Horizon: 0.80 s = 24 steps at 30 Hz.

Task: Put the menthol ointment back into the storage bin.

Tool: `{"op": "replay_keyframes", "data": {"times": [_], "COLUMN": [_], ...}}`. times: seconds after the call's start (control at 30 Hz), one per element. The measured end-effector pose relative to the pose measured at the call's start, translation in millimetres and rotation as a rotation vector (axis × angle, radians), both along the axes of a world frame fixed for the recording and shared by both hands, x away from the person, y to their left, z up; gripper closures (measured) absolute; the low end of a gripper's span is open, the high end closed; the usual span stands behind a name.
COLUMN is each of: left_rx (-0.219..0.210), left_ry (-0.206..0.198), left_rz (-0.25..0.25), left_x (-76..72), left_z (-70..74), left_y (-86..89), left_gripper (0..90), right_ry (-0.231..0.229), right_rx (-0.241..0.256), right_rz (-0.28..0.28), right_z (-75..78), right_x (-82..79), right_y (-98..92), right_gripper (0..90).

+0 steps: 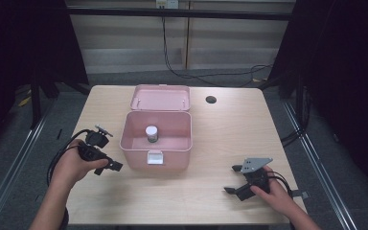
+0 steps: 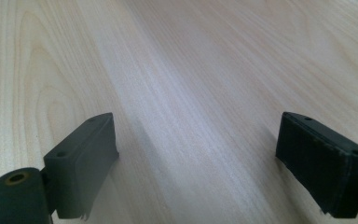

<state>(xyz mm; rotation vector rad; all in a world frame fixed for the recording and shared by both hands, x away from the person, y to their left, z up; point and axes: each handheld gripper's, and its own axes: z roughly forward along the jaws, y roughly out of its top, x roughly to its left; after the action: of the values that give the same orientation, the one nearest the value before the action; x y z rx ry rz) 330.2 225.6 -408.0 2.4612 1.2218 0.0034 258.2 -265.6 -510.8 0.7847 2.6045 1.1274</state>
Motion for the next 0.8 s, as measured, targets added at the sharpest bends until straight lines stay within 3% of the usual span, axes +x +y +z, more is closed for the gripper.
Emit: {"op": "replay_keyframes", "data": {"times": [0.17, 0.3, 0.6, 0.8], "left_rx": [0.006, -0.009, -0.022, -0.033], "left_ry": [-0.002, -0.035, -0.024, -0.067], "left_rz": [-0.009, -0.018, -0.019, -0.024], "left_x": [-3.9, -7.5, -14.6, -17.3], "left_z": [-13.8, -22.3, -50.2, -63.0], "left_y": [1.9, 3.4, 6.9, 6.2], "left_gripper": [21.8, 21.8, 21.6, 21.1], "right_ry": [0.001, 0.000, 0.001, 0.000], "right_rx": [0.000, 0.000, 0.000, 0.000], "right_rz": [-0.001, 0.000, -0.001, 0.000], "right_z": [0.0, 0.0, 0.0, 0.0], "right_x": [-0.1, 0.0, -0.1, 0.0], "right_y": [0.0, 0.0, 0.0, 0.0], "right_gripper": [11.9, 11.9, 11.9, 11.9]}}
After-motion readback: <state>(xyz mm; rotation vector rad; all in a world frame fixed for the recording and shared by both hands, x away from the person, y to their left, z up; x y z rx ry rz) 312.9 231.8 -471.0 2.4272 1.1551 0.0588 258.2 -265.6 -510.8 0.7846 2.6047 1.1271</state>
